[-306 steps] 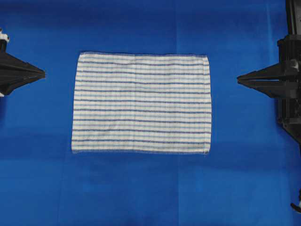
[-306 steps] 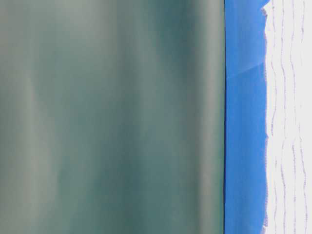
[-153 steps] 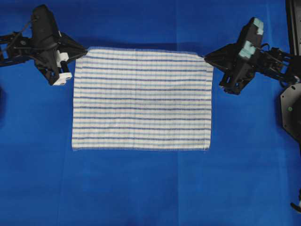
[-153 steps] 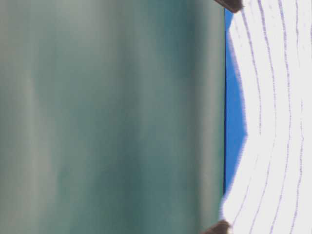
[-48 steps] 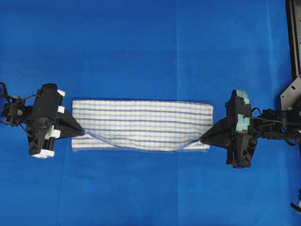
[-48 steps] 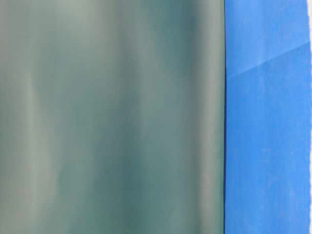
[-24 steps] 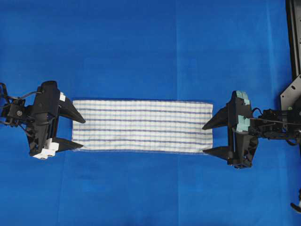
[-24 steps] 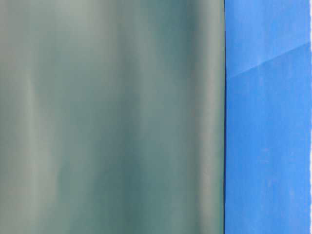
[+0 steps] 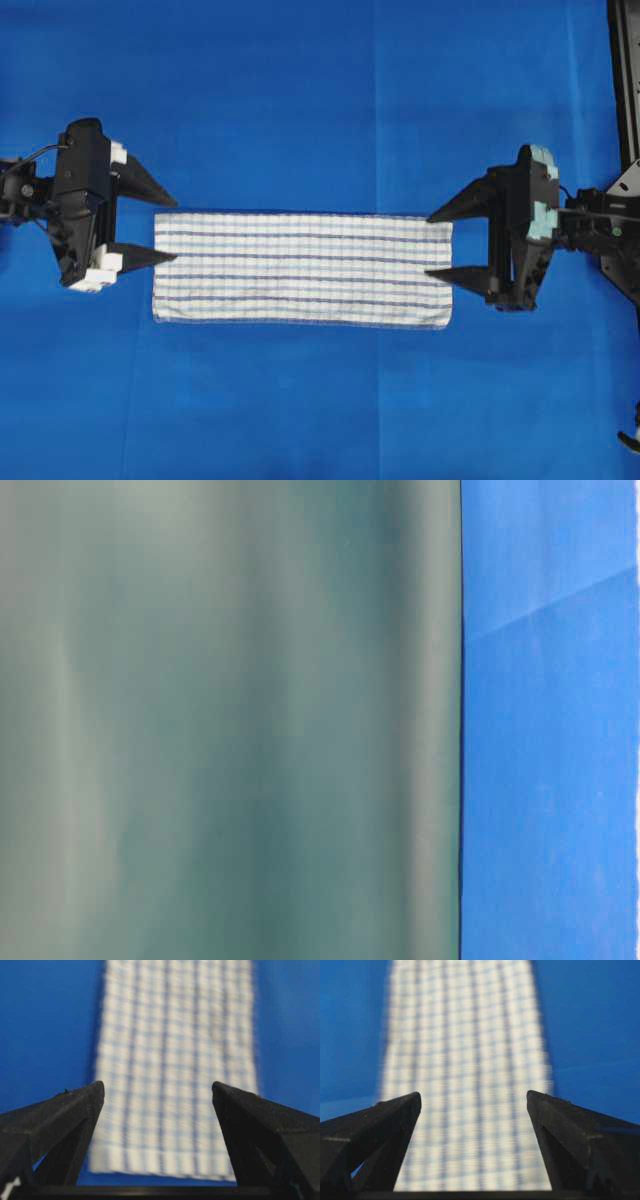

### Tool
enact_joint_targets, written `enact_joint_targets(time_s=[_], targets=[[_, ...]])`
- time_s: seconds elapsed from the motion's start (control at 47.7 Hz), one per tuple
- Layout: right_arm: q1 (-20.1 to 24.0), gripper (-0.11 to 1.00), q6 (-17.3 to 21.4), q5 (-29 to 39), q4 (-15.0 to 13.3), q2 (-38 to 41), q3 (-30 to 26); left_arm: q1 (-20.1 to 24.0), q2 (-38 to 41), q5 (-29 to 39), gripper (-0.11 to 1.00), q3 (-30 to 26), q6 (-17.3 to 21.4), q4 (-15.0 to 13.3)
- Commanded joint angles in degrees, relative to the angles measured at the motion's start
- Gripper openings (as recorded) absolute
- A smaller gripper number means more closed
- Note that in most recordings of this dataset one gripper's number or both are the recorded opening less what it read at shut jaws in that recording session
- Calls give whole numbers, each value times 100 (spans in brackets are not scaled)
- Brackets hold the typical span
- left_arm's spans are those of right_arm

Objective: Fold the blue towel.
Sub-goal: 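Grasp the folded strip's left and right ends with both grippers, then lift the strip and rotate it, left gripper down, right gripper up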

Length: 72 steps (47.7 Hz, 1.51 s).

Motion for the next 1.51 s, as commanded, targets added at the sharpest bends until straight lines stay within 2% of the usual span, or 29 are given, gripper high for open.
enact_joint_targets(time_s=[0.0, 0.21, 0.524, 0.755, 0.881, 0.965, 1.112, 1.174, 1.258, 1.489], targets=[[-246, 87, -132, 26, 0, -44, -44, 123, 53, -9, 84, -193, 308, 9], [-563, 87, -299, 53, 0, 255, -62, 316, 439, -53, 84, -308, 580, 9], [-606, 86, -272, -9, 44, 1380, -193, 448, 1433, -325, 84, -308, 571, 0], [-606, 83, -281, -202, 158, 1696, -176, 448, 1854, -369, 79, -281, 519, -26], [-606, 69, -272, -193, 158, 1696, -176, 448, 2013, -343, 70, -334, 501, -26], [-606, 53, -281, -185, 149, 1696, -176, 448, 2004, -308, 53, -343, 483, -26], [-606, 16, -290, -176, 149, 1670, -167, 439, 1995, -123, 18, -360, 483, -26], [-606, 5, -290, -167, 149, 1635, -167, 413, 1986, -18, 5, -404, 492, -26], [-606, -3, -281, -167, 149, 1556, -167, 387, 1925, 141, 3, -457, 492, -26], [-606, -4, -316, 0, 141, 940, -149, 281, 1310, 826, 3, -729, 492, -26]])
